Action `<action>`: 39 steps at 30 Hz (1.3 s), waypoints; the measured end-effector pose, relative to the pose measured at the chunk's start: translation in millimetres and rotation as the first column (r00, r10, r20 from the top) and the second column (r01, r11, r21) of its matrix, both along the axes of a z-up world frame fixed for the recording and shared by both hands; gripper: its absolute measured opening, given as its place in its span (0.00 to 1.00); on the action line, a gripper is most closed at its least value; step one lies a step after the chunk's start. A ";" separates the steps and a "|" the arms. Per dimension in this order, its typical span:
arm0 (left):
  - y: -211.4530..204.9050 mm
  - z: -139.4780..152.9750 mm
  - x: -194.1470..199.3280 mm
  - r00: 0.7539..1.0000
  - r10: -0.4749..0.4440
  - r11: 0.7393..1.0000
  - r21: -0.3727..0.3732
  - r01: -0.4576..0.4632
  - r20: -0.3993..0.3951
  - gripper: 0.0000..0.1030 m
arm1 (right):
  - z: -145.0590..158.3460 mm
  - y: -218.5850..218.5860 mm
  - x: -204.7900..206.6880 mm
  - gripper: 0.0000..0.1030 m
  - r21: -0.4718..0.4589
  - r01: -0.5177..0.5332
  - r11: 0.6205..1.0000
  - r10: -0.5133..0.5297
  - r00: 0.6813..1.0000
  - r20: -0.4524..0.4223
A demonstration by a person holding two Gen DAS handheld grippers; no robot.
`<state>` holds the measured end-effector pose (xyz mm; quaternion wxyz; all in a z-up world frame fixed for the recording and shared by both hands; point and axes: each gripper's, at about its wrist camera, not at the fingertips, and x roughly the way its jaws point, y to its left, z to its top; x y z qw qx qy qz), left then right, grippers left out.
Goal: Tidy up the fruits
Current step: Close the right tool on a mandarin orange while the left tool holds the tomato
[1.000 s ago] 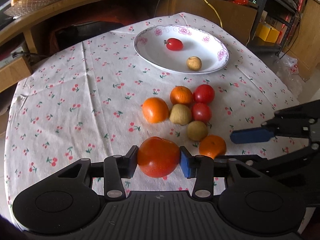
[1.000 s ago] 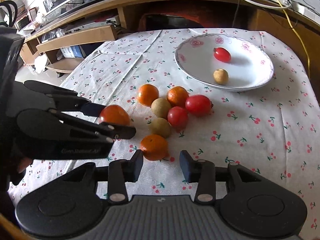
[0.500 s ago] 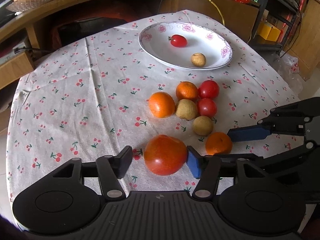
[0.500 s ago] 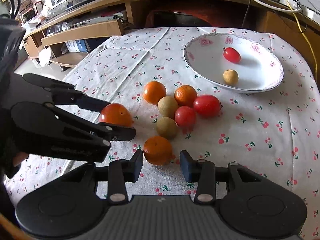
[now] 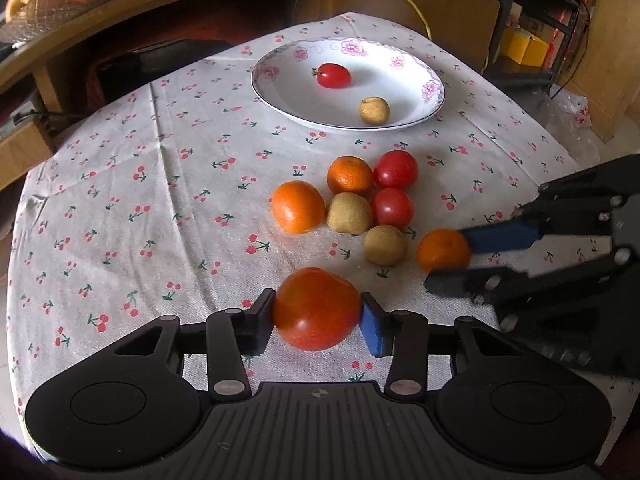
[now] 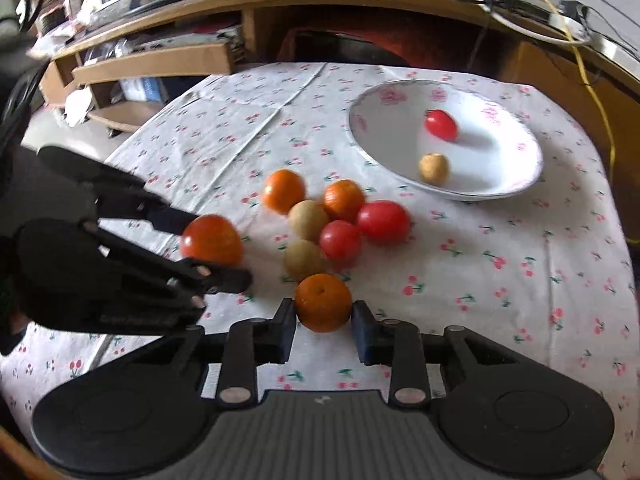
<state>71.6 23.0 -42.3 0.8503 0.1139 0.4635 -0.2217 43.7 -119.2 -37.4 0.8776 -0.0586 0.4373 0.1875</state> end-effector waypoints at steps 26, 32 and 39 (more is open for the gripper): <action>-17.7 -4.7 -23.4 0.998 -0.068 0.997 0.025 0.068 0.002 0.72 | -6.7 -13.5 -9.5 0.33 -0.029 -0.022 0.999 0.021 1.000 -0.009; -12.4 -4.9 -26.1 0.998 -0.070 0.997 0.030 0.070 0.000 0.75 | -6.9 -15.1 -9.8 0.35 -0.029 -0.019 0.999 0.019 1.000 -0.007; -3.2 -4.5 -33.1 0.997 -0.070 0.997 0.012 0.070 0.011 0.75 | -7.1 -13.3 -8.8 0.35 -0.030 -0.021 0.999 0.021 1.000 0.000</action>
